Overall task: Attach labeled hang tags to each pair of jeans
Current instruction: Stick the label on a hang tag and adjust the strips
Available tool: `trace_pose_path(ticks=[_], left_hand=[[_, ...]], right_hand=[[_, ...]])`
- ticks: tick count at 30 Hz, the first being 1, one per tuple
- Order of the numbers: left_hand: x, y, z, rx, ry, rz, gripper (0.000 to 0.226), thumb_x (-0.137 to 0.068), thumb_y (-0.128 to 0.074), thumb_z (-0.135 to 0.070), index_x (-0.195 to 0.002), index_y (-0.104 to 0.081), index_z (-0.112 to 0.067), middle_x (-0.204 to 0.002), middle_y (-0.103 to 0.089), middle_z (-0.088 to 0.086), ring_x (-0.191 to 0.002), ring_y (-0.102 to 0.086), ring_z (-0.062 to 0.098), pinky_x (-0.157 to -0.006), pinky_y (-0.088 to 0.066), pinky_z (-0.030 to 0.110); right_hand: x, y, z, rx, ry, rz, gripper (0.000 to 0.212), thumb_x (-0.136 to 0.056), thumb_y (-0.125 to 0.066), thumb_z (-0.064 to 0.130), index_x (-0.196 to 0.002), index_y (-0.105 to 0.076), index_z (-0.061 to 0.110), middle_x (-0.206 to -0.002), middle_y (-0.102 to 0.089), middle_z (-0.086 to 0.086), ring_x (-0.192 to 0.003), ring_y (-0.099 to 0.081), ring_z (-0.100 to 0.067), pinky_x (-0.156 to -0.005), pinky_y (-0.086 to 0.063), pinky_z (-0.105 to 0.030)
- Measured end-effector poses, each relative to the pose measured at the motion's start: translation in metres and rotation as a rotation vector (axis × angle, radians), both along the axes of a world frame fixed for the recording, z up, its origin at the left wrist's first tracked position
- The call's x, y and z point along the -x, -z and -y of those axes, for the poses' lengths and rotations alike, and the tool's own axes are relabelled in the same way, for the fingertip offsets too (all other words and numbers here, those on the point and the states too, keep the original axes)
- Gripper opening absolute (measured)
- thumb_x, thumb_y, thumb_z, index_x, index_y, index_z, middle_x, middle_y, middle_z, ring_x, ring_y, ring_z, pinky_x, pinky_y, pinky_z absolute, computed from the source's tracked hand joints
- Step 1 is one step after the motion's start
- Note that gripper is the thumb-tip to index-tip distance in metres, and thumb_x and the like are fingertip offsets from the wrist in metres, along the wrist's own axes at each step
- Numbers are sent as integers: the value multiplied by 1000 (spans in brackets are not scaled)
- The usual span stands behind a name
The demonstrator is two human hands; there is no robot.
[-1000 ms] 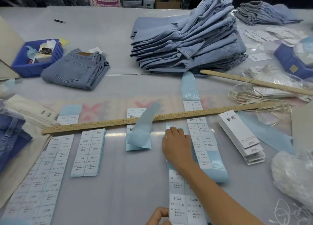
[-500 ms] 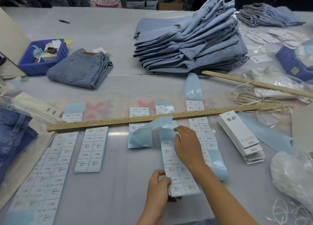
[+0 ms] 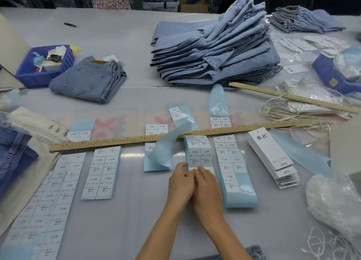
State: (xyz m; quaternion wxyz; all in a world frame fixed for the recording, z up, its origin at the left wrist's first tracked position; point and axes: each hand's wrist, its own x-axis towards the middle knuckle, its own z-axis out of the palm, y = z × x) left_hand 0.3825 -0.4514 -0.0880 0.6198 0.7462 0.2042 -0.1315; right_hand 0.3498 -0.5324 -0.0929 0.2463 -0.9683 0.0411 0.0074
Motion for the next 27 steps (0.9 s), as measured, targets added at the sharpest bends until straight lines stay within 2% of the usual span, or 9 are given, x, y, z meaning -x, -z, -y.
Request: trace_pose_path(ticks=[3,6,11,15,17,20,22,25,27], left_hand=[[29,-1,-5,-439,116,93,35,-101,-47,-30,-135,-51,-39,-119,-66,-12,-107,-62,11,-85,-48,23],[41,-2,-6,-515,124,355,38,-103,-46,-22,-138,-54,-32,-134,-56,-15,-123,-52,6,-99,-46,24],[-33,2,10,-751,612,507,53,-106,-40,-21,-158,-29,-17,-167,-21,4,-154,-16,22,-123,-25,36],[-66,25,9,-980,740,424,53,-106,-38,-35,-155,-28,-16,-166,-21,7,-152,-18,26,-122,-20,44],[-69,35,6,-1002,721,476,48,-105,-40,-36,-149,-35,-19,-162,-29,4,-148,-25,25,-119,-24,43],[-76,39,4,-998,702,535,43,-103,-45,-35,-143,-42,-20,-157,-36,2,-143,-31,23,-116,-26,41],[-81,35,4,-999,699,538,42,-103,-45,-30,-143,-44,-17,-157,-36,4,-144,-33,23,-118,-26,38],[-67,15,3,-793,582,555,41,-105,-43,-20,-146,-48,-14,-159,-37,2,-147,-33,20,-118,-29,33],[-33,1,-3,-601,456,606,39,-105,-46,-14,-143,-54,-17,-155,-43,-4,-143,-38,11,-114,-34,26]], right_hand=[[0,3,-1,128,-23,-47,45,-100,-55,27,-145,-49,20,-150,-48,0,-137,-43,-20,-109,-39,-32],[4,1,0,192,-4,4,38,-95,-61,27,-132,-61,21,-135,-60,-1,-122,-55,-22,-93,-48,-34],[12,13,6,136,7,-16,61,-103,-42,28,-159,-21,18,-163,-27,3,-150,-23,-17,-121,-21,-32],[25,16,3,150,8,15,55,-81,-76,12,-133,-63,7,-139,-60,-10,-127,-58,-30,-106,-49,-41],[31,26,3,162,44,112,46,-73,-81,11,-118,-73,7,-124,-69,-14,-111,-68,-34,-92,-57,-44],[31,29,2,183,28,166,40,-86,-55,19,-121,-73,10,-125,-68,-13,-113,-67,-33,-93,-55,-43],[28,30,1,161,21,160,41,-82,-65,9,-122,-71,8,-127,-68,-15,-116,-66,-34,-94,-55,-45],[27,23,1,121,32,123,58,-67,-81,-6,-123,-69,1,-130,-65,-21,-120,-63,-39,-96,-55,-50],[32,6,0,81,8,86,54,-80,-74,-2,-132,-63,1,-141,-57,-20,-131,-54,-39,-106,-48,-48]])
